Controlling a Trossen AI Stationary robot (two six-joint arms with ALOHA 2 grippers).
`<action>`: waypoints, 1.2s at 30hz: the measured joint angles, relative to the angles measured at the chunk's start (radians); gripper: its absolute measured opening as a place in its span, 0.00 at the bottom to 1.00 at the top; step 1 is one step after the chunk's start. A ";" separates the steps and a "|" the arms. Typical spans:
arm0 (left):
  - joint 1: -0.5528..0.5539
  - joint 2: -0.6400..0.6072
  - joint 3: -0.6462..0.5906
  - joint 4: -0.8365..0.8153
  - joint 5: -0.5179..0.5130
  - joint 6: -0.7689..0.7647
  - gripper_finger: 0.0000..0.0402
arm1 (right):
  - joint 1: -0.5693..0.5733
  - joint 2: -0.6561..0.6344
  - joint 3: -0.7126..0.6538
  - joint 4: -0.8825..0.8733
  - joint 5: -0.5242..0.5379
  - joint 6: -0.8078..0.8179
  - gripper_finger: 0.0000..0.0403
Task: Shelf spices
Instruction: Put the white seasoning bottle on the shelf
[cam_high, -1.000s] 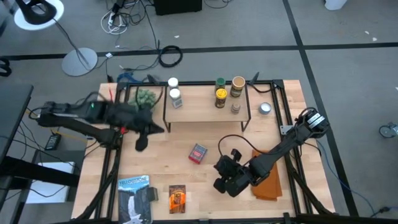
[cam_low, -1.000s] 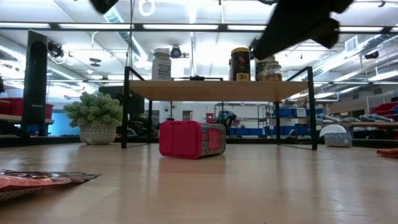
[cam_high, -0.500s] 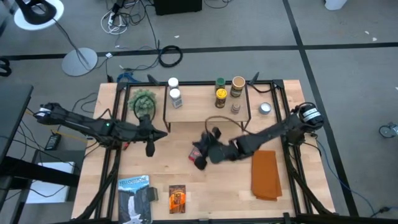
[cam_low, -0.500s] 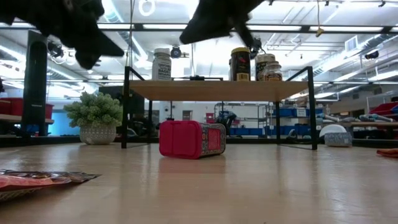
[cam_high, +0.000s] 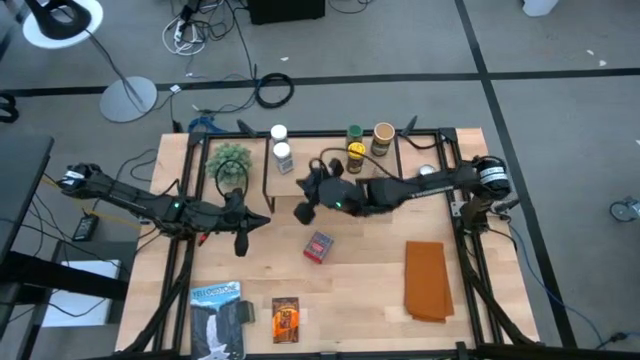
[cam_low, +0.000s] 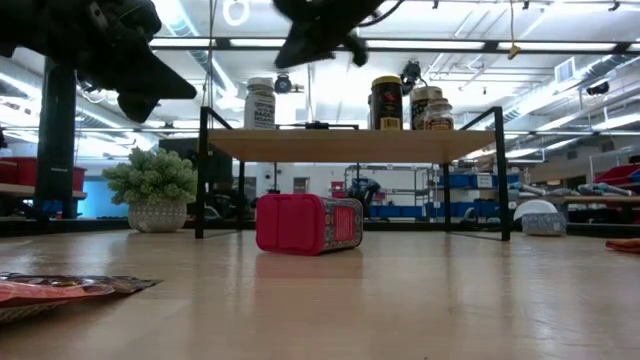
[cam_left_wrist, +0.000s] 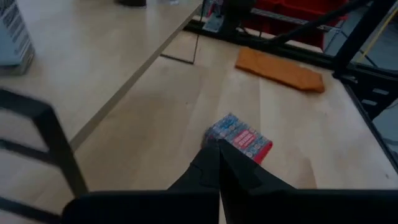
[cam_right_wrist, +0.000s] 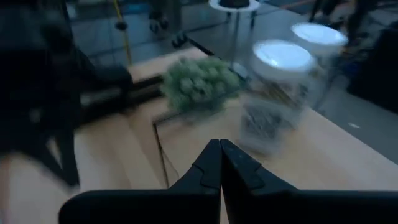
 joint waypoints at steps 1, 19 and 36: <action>-0.001 0.000 0.000 0.007 0.000 0.003 0.00 | -0.014 0.024 0.028 0.011 -0.025 -0.002 0.00; -0.001 0.001 0.001 0.002 0.017 0.003 0.00 | -0.086 0.267 0.427 -0.480 0.154 0.031 0.00; -0.001 0.000 0.001 0.006 0.028 0.002 0.00 | -0.128 0.272 0.428 -0.394 -0.016 -0.033 0.00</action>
